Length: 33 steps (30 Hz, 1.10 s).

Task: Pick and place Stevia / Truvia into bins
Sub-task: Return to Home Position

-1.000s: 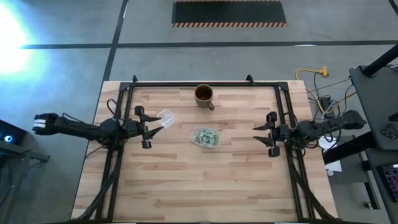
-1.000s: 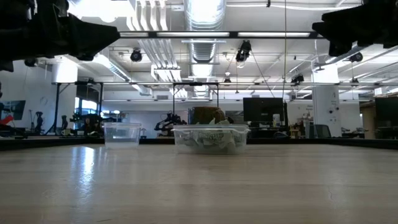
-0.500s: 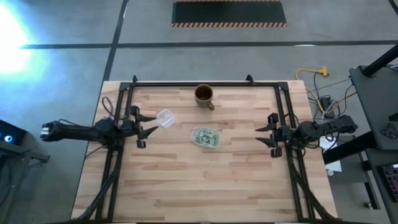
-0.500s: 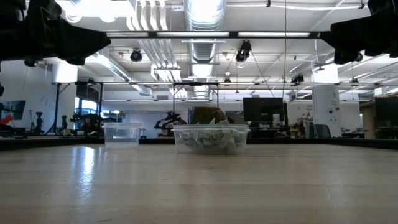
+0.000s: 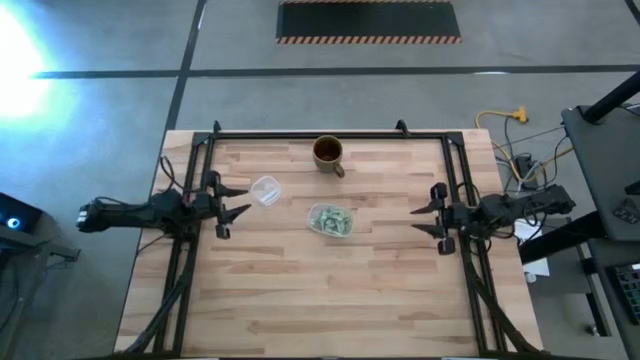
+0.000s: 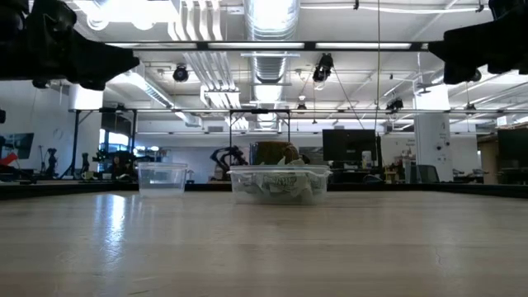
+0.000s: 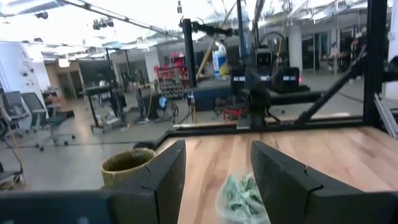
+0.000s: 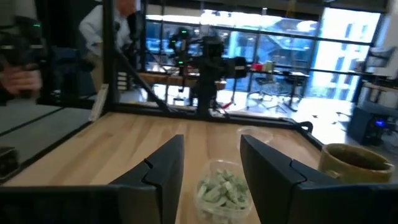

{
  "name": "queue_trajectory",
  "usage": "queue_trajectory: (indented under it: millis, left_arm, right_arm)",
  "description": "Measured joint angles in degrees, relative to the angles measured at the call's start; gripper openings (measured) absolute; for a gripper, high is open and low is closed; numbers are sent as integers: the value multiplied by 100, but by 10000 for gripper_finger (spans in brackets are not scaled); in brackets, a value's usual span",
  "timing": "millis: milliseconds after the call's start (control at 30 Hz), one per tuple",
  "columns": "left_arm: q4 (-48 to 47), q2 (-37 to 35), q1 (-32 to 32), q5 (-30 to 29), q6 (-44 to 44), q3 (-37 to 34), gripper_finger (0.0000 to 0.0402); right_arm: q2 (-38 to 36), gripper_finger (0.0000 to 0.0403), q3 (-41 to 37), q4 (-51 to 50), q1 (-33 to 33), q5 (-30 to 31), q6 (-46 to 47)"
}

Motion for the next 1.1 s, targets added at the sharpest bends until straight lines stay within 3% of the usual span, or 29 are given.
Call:
queue_trajectory:
  millis: [133, 400, 600, 800, 1100]
  left_arm:
    - [-444, -142, 0, -2, -4, 162, 166]
    - [-317, -121, 2, -7, -144, 13, 166]
    - [-147, -117, 2, 23, -294, -137, 166]
    - [-93, -119, 2, 52, -292, -139, 166]
    - [-256, 79, 2, 61, -406, -144, 166]
  right_arm:
    - [0, 147, 178, -173, 0, -129, 1]
    - [0, 139, 169, -212, 0, -146, -50]
    - [0, 143, -279, 519, 2, -144, -66]
    - [6, 146, -276, 525, 2, -120, -75]
    - [119, 136, -274, 220, -80, 527, 126]
